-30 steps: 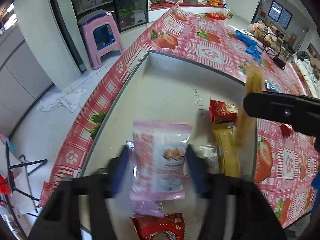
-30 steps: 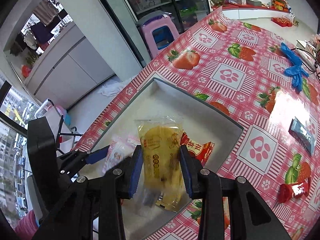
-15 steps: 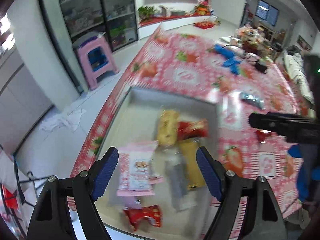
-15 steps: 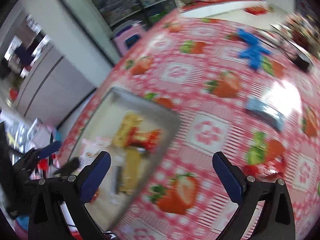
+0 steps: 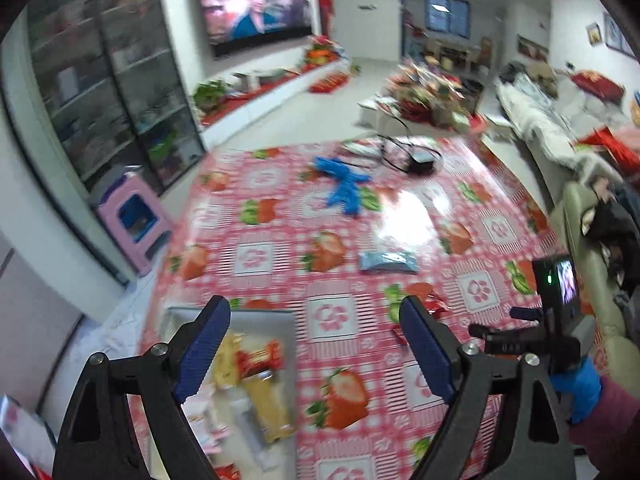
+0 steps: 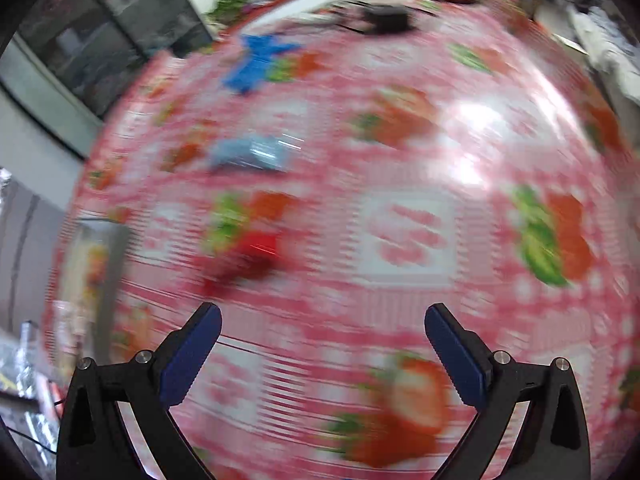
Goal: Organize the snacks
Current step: 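Move both tools back toward the light blue and red packets, then grasp the light blue packet with left tool while right tool grasps red candy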
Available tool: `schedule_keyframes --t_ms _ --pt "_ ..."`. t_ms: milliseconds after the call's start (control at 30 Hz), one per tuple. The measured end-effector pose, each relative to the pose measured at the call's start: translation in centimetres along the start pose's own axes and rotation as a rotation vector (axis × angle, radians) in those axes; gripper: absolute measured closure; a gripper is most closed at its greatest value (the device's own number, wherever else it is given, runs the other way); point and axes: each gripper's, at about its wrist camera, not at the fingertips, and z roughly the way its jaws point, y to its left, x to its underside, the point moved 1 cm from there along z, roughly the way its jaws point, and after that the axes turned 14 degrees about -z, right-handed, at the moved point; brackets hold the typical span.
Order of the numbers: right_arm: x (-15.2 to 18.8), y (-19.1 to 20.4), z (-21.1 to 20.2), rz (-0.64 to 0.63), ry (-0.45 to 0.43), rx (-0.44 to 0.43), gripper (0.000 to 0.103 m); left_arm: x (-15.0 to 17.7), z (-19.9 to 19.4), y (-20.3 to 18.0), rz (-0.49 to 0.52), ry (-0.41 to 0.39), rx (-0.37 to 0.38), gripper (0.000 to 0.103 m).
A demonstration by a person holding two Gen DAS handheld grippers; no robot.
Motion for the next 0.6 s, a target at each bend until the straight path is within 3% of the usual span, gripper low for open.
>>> schedule_keyframes --t_ms 100,167,367,600 --pt "2.7 -2.3 1.1 -0.004 0.035 0.078 0.0 0.1 4.9 -3.3 0.066 0.047 -0.041 0.014" --pt "4.1 -2.6 0.7 -0.064 0.009 0.172 0.0 0.7 8.3 -5.4 0.116 0.064 -0.061 0.014" --pt "6.2 -1.8 0.1 -0.159 -0.072 0.202 0.0 3.1 17.4 -9.6 0.328 0.039 -0.147 0.014" --pt "6.9 -1.6 0.1 -0.174 -0.128 0.207 0.0 2.5 23.3 -9.6 0.267 0.077 -0.065 0.014"
